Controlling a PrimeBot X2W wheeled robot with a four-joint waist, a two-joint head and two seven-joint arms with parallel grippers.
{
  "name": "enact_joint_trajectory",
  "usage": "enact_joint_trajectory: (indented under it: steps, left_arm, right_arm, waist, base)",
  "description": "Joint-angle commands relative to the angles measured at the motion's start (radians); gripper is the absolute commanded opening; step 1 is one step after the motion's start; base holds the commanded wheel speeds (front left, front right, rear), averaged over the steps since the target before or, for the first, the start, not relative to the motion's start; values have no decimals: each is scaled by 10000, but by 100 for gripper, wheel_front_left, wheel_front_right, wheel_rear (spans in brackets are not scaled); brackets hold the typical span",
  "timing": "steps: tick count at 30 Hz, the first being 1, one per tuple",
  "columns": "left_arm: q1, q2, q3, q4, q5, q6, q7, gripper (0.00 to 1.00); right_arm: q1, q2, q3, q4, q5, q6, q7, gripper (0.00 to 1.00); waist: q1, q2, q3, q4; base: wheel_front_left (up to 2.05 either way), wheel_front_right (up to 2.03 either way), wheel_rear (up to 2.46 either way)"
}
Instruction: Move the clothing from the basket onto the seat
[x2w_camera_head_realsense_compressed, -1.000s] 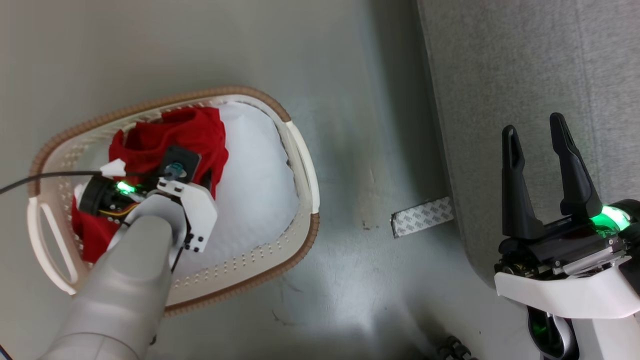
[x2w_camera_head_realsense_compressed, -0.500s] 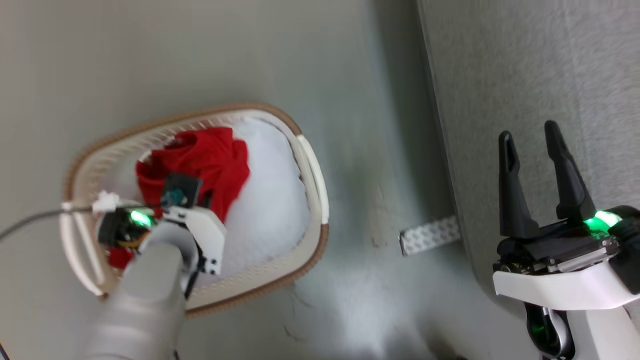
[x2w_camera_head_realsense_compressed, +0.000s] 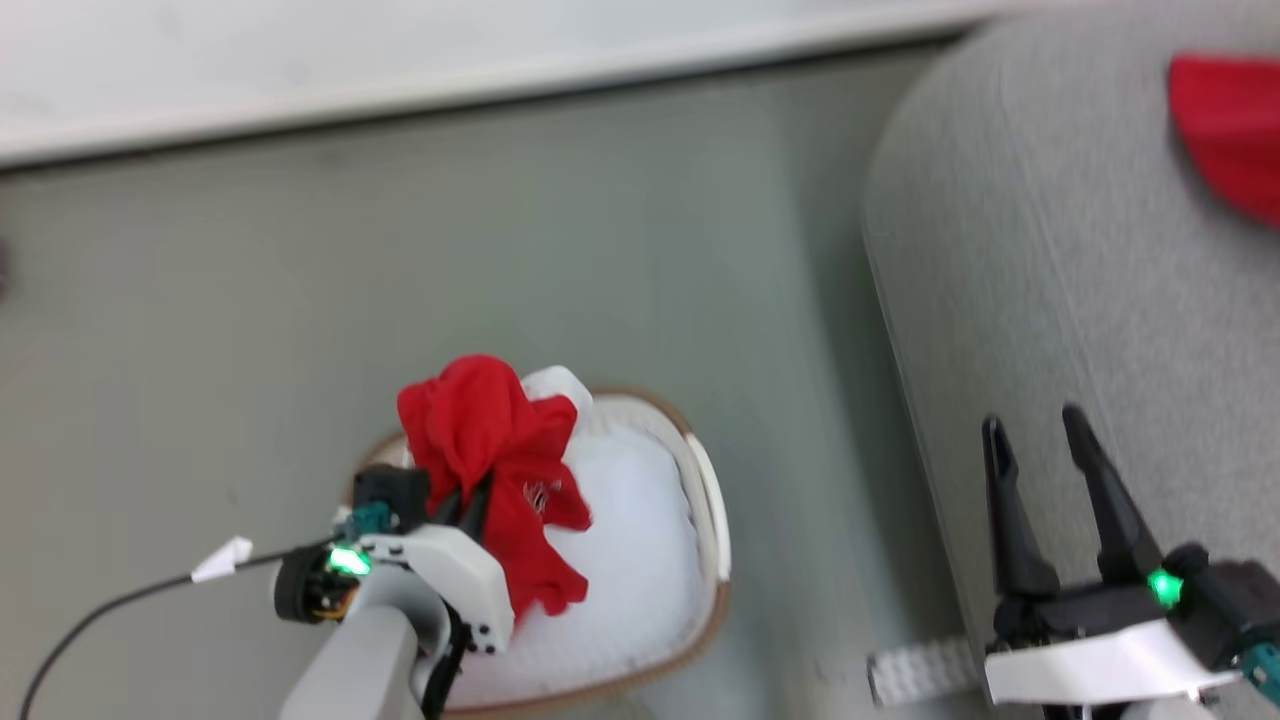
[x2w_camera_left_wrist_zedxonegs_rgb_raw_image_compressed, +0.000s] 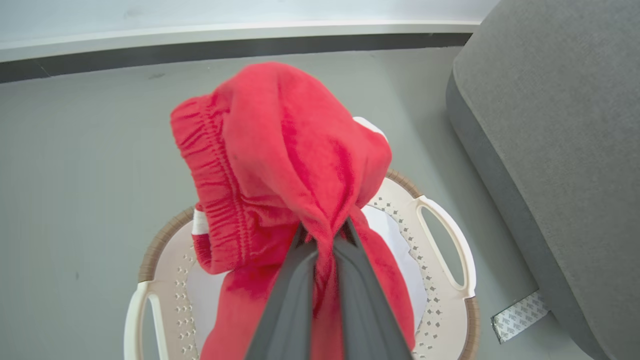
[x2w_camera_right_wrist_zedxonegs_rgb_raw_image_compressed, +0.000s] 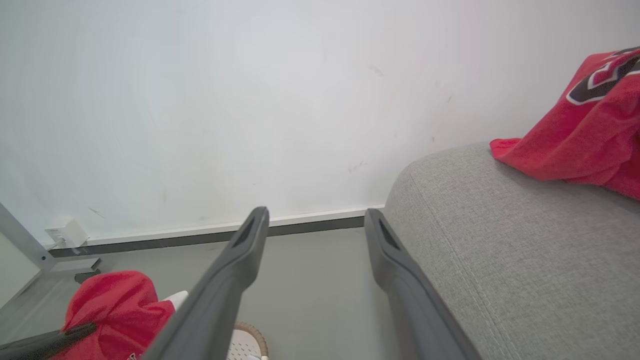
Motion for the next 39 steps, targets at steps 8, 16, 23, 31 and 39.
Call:
enact_joint_trajectory:
  steps: [8, 16, 23, 31, 39]
  left_arm:
    - [1194, -6, -640, -1515, -1022, -23, -5, 0]
    - [1689, -6, -792, -3191, -1607, 422, 335, 0]
    - [2051, 195, -681, -4514, -1762, 740, 798, 0]
    - [2378, 477, -635, -6083, -1814, 1083, 1438, 0]
    - [2644, 576, -705, -7228, -1899, 1254, 1869, 0]
  right_arm:
    - [1332, -21, -203, 480, -104, -22, 5, 100]
    - [2154, -21, -149, 672, -239, -22, 5, 100]
    - [2565, -21, -245, 752, -456, -22, 6, 100]
    - [2821, -19, -289, 740, -617, -22, 6, 100]
    - [2819, -18, -61, 661, -668, -22, 6, 100]
  waist:
    - [1, 0, -3237, 1275]
    - [1, 0, -4296, 1329]
    - [1, 0, -4761, 1286]
    - [1, 0, -5062, 1208]
    - [1, 0, -4932, 1200]
  base:
    - [0, 0, 0]
    - [0, 0, 0]
    - [0, 0, 0]
    - [0, 0, 0]
    - [0, 0, 0]
